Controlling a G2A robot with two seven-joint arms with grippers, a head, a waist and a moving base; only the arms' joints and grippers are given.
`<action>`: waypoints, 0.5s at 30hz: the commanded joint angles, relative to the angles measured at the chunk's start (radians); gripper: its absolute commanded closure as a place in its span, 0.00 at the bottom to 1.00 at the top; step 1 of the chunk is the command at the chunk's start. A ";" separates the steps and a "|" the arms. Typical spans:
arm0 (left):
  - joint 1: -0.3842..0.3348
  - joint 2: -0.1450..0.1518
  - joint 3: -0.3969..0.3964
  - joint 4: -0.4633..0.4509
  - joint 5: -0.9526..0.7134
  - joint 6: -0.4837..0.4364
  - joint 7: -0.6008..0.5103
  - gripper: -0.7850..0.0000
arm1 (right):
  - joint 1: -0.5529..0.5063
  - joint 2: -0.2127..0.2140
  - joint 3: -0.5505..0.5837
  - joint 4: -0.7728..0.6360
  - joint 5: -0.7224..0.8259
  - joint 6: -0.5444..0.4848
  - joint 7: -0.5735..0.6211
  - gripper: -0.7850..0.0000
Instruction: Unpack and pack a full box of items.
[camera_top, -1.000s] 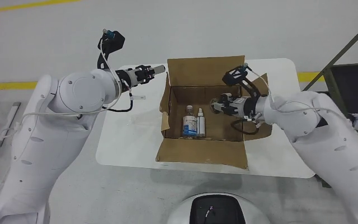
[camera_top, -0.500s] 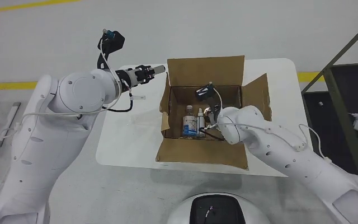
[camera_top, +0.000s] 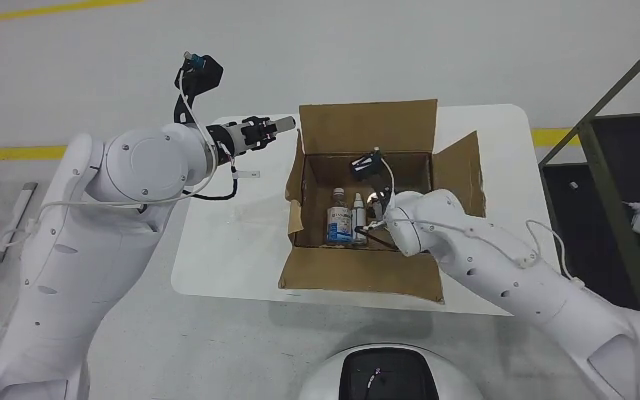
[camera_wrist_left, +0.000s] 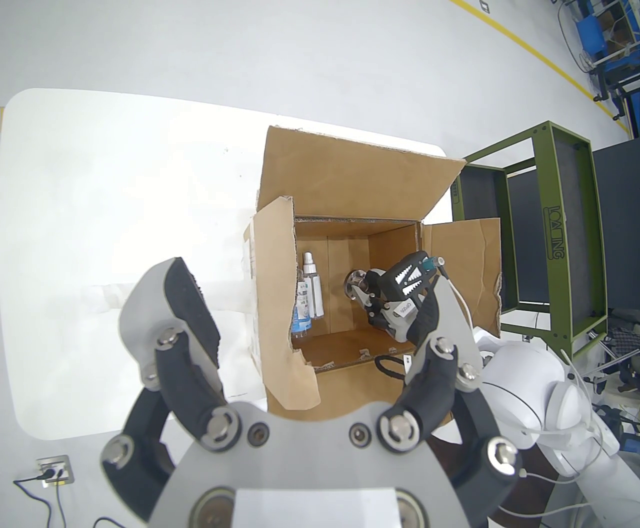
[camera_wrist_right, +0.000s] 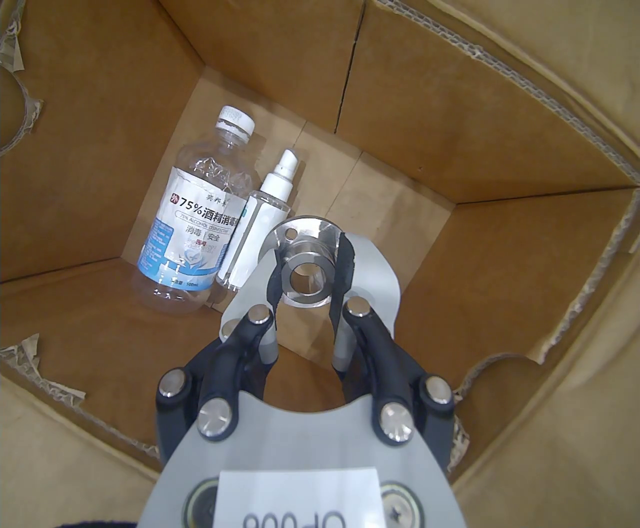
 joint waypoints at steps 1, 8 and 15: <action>0.000 0.000 0.000 0.000 0.000 0.000 0.000 0.00 | -0.021 -0.003 0.004 0.013 -0.019 0.015 -0.012 1.00; 0.000 0.000 0.000 0.000 0.000 0.000 0.000 0.00 | -0.038 -0.027 -0.003 0.088 -0.031 0.033 -0.037 1.00; 0.000 0.000 0.000 0.000 0.000 0.000 0.000 0.00 | -0.030 -0.059 -0.001 0.184 0.015 0.017 -0.067 1.00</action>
